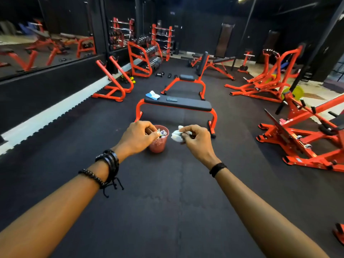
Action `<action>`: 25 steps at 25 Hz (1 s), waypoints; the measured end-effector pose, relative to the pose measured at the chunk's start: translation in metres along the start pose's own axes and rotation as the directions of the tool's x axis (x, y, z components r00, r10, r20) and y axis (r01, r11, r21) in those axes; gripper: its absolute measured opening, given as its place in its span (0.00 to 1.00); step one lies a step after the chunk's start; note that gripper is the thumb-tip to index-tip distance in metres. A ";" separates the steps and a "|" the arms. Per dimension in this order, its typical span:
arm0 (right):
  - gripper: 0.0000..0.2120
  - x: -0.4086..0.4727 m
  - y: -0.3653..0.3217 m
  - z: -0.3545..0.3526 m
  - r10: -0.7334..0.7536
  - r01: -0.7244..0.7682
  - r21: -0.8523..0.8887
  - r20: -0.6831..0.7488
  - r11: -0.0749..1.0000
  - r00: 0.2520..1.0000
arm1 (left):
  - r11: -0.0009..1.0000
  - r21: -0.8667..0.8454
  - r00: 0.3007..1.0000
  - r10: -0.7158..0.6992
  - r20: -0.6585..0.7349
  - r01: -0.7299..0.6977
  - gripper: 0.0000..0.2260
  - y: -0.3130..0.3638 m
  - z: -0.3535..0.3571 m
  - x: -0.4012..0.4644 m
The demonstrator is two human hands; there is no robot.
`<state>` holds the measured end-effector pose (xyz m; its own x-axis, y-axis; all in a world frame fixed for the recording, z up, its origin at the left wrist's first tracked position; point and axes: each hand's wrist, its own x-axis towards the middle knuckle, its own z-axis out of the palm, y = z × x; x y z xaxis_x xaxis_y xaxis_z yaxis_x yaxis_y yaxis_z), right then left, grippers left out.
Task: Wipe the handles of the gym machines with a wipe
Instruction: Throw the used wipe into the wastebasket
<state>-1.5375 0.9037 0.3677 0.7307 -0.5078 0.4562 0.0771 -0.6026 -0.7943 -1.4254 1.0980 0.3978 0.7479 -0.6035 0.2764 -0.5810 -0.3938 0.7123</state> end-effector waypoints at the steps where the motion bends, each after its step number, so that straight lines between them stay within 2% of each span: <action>1: 0.10 0.032 0.005 0.005 0.005 -0.005 0.026 -0.001 1.000 1.000 | 1.000 0.013 1.000 0.008 -0.001 -0.008 0.05 -0.005 -0.004 0.030; 6: 0.05 0.195 0.025 0.038 -0.016 0.016 0.055 -0.005 0.998 1.000 | 0.998 0.054 1.000 0.019 -0.009 -0.018 0.04 -0.034 -0.020 0.178; 9: 0.09 0.257 0.057 0.074 -0.027 0.026 0.012 0.055 1.000 0.998 | 0.999 0.043 0.999 -0.014 -0.032 0.015 0.03 -0.076 -0.008 0.243; 15: 0.13 0.369 0.148 0.147 0.002 0.008 -0.090 0.111 0.996 0.994 | 0.997 0.038 0.996 -0.072 0.050 0.070 0.02 -0.172 0.026 0.374; 19: 0.08 0.464 0.180 0.184 0.076 -0.070 -0.108 0.048 0.992 0.996 | 0.995 0.046 0.992 -0.095 0.080 0.092 0.04 -0.214 0.030 0.478; 25: 0.10 0.564 0.253 0.235 0.221 -0.218 -0.104 0.014 0.970 0.975 | 0.994 0.056 0.978 -0.104 0.179 0.095 0.05 -0.265 0.059 0.612</action>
<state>-0.9462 0.6096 0.3299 0.7389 -0.6199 0.2641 -0.1551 -0.5379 -0.8286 -0.8326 0.7918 0.3401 0.7344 -0.6739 0.0810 -0.5244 -0.4875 0.6981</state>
